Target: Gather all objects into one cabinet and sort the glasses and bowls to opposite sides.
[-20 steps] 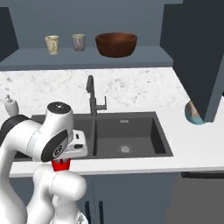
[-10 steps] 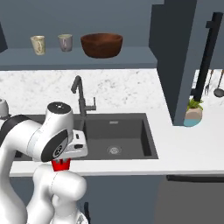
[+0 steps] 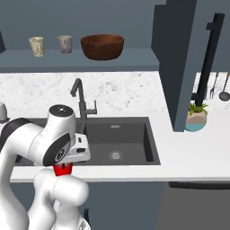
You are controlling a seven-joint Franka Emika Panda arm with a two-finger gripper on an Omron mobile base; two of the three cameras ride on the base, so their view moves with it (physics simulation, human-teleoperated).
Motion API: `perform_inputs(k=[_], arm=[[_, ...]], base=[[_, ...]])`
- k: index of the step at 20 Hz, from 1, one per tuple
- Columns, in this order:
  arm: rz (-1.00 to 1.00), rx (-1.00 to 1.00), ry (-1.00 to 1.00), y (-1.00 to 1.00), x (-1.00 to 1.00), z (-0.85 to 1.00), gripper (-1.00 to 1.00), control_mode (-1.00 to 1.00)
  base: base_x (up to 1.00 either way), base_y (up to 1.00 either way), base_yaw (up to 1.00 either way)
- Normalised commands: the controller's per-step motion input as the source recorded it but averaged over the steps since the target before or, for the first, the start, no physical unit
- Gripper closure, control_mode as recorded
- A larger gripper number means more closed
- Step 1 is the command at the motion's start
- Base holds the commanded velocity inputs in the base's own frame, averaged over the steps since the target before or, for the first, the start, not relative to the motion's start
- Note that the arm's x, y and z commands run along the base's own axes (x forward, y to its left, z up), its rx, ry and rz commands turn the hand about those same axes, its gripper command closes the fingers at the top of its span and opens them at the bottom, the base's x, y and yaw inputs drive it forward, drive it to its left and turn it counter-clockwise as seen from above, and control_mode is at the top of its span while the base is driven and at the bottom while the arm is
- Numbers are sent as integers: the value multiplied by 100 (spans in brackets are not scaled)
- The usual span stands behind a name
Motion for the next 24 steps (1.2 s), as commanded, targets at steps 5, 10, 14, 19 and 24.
perform_inputs(k=[5, 10, 14, 19, 24], arm=[[0, 0, 0, 0, 0, 0, 100, 100], [0, 0, 0, 0, 0, 0, 100, 100], [0, -1, -1, 0, 25, 3, 100, -100], [0, -7, -9, 1, 81, 22, 100, -100], [0, -12, -24, 11, 27, 37, 100, -100]], base=[[55, 17, 0], [81, 4, 0], [71, 0, 0], [0, 0, 0], [0, 0, 0]])
